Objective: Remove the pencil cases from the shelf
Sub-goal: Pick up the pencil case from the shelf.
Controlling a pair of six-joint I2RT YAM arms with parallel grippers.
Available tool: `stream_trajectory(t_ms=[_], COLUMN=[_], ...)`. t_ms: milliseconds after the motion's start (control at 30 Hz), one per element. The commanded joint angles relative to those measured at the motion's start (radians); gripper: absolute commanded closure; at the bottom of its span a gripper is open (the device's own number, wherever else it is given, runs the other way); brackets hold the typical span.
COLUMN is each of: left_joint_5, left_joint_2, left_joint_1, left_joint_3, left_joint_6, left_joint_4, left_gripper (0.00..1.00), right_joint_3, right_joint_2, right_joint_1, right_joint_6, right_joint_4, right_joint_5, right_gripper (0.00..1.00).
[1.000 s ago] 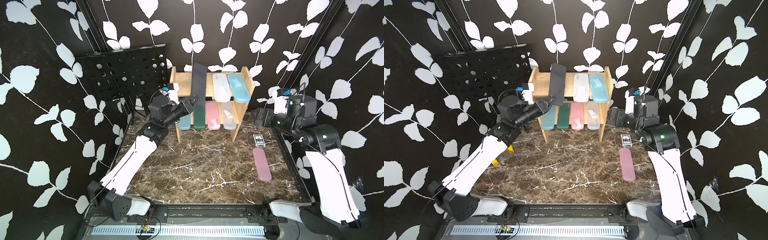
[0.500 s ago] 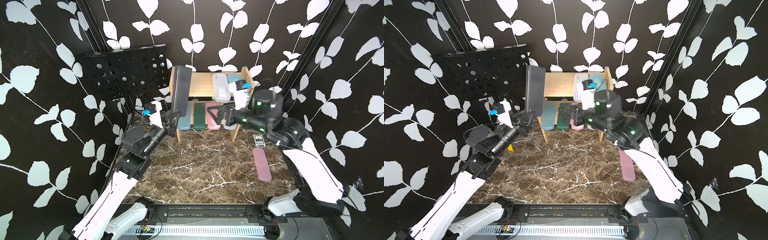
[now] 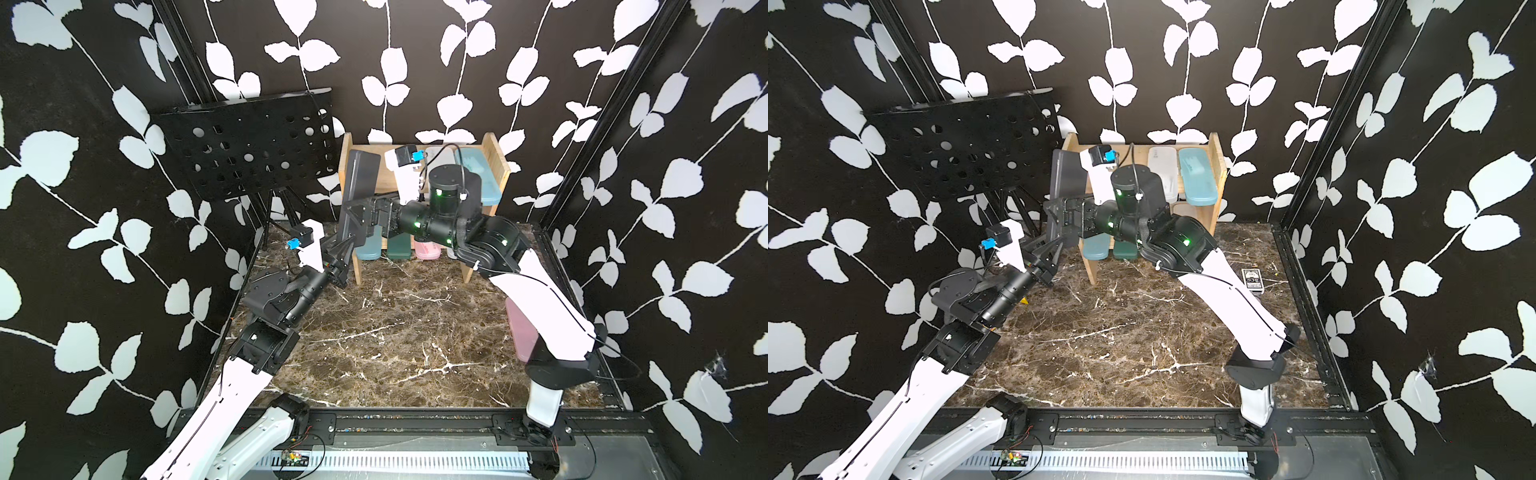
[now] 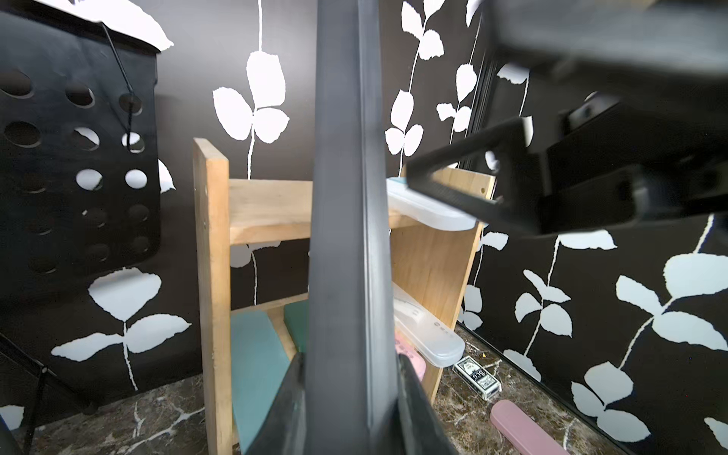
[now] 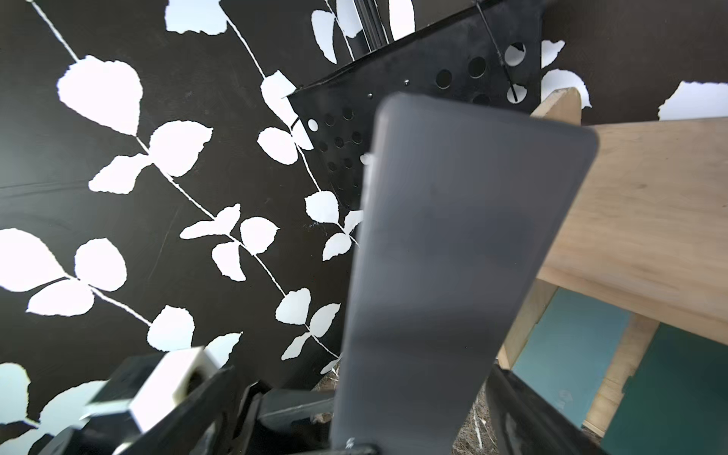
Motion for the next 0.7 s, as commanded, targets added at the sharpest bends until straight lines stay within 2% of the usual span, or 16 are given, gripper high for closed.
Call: stream_trajectory(t_ms=[0,133,367,667], left_joint_5=[-0.009,-0.011,-0.002,-0.012], left_joint_2=[-0.034,-0.046,-0.056,-0.084], left_joint_1=[0.0,0.0,0.0,0.0], left_joint_3=[-0.004,-0.01,-0.016,-0.028], left_joint_6=[0.022,0.021,0.015,0.013], left_joint_4=[0.056,0.057,0.05,0.043], left_gripper=[1.0,1.0,1.0,1.0], right_joint_3=[0.028,-0.004,-0.002,0.03], right_joint_2=[0.004,0.01,0.038,0.085], right_joint_1=[0.008,0.007,0.007,0.008], right_joint_6=[0.035,0.049,0.079,0.101], right_joint_4=[0.055,0.087,0.138,0.126], right_joint_5=[0.042,0.047,-0.027,-0.035], right_gripper=[0.0,0.01,0.01,0.03])
